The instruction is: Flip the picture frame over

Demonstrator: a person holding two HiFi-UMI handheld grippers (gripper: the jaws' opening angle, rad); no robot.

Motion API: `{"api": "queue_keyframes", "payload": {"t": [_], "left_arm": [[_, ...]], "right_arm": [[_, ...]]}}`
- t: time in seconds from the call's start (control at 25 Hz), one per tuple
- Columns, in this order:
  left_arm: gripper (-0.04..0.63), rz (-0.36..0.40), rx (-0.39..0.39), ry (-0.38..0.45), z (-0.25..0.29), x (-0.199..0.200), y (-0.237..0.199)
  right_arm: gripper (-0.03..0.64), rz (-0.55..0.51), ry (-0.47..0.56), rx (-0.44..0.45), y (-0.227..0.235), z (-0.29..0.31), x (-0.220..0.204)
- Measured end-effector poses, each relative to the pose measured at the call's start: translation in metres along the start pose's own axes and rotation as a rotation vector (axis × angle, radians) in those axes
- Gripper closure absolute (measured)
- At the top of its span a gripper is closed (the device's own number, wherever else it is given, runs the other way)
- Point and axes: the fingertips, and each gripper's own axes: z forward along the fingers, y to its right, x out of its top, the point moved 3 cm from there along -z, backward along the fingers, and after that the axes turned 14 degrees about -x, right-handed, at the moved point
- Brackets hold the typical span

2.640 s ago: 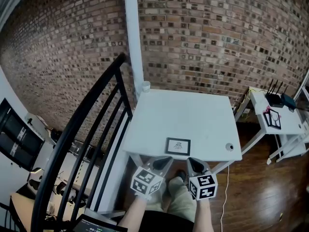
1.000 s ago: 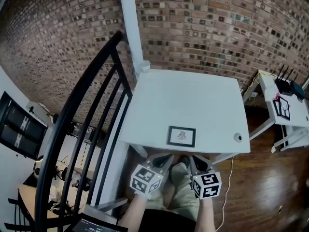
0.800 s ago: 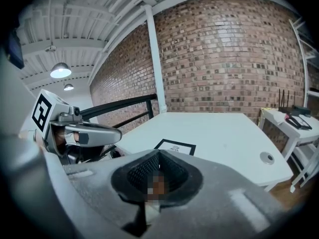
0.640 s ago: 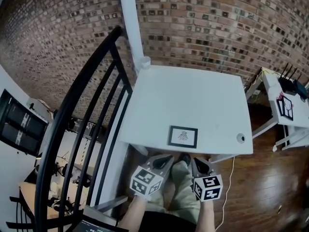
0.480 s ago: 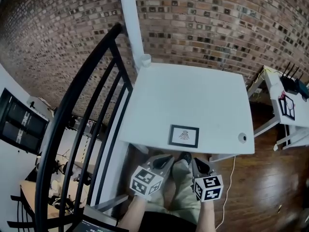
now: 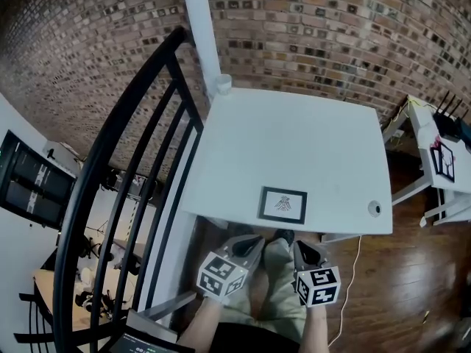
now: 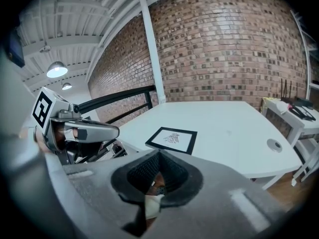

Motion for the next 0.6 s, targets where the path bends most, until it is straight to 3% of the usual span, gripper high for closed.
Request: {"api": "queue_keyframes", "payload": {"t": [0.6], "left_arm": [[0.58,-0.009,0.006,0.004,0.0099,-0.0042,-0.007]], "right_arm": [[0.624,0.024,-0.009,-0.001,0.0095,0.0081,-0.0059]]}}
